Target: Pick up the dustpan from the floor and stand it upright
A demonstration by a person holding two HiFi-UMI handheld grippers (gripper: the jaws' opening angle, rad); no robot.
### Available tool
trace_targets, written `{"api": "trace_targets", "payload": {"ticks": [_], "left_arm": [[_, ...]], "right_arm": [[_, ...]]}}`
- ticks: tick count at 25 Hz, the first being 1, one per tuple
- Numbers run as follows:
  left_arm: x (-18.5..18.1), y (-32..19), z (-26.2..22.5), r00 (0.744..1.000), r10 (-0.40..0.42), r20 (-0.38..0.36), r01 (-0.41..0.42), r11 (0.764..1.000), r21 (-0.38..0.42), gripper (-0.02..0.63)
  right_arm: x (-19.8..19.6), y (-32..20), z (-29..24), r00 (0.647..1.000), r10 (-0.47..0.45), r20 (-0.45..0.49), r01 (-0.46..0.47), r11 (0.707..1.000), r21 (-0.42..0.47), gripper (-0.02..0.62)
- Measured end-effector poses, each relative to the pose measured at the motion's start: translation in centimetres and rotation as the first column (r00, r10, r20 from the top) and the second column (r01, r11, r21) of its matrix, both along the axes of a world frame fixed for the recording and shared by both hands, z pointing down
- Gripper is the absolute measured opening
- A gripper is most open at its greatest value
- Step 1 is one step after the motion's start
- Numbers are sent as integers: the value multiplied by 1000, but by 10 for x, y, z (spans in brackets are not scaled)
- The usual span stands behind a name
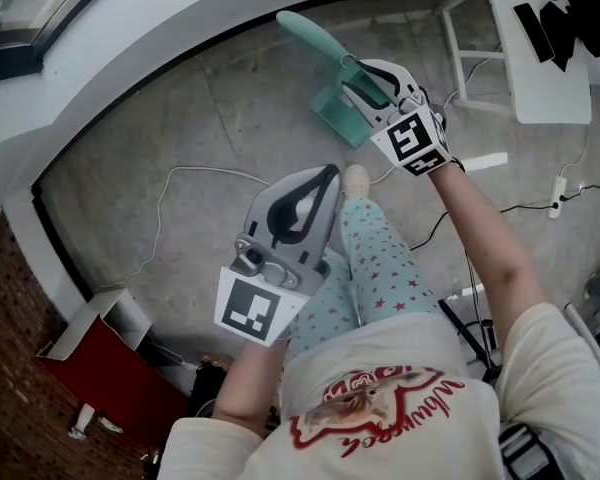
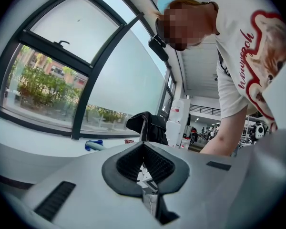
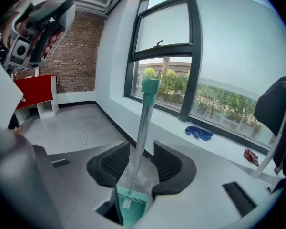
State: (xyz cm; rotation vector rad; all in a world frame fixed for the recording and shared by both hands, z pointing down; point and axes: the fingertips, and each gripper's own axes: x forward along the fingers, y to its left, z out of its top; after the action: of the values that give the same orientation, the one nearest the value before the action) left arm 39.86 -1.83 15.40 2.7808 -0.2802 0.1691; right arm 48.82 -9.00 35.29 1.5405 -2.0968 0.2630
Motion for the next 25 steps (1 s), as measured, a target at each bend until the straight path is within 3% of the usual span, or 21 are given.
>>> {"api": "trace_targets", "payload": {"ticks": [2,4,13,16,20,25], "left_arm": [[-6,1,-4,1000,21,-9,-21,1000,11,3],[-14,3,-8,999,32,-16,-32,999,22,3],[-71,23,-36,996,80,-25,-78,993,84,3],[-97,35,-52,995,100,-29,-97,990,107,3],[-128,52,-74,990,123,-67,-113,984,134,3],[-162,86,-88,985,137,-105,-126,986,111,3]], "right_arm": [[-1,7,-11,998,57,9,-57,998,18,142],[-3,17,-30,993,114,36,-117,991,65,44],[-49,79,-149,939,275,205,-323,911,258,25],[-61,113,-184,920,331,208,-377,892,248,25],[-80,156,-234,912,355,206,-405,856,321,25],[-105,214,-270,883,420,210,-469,814,342,25]]}}
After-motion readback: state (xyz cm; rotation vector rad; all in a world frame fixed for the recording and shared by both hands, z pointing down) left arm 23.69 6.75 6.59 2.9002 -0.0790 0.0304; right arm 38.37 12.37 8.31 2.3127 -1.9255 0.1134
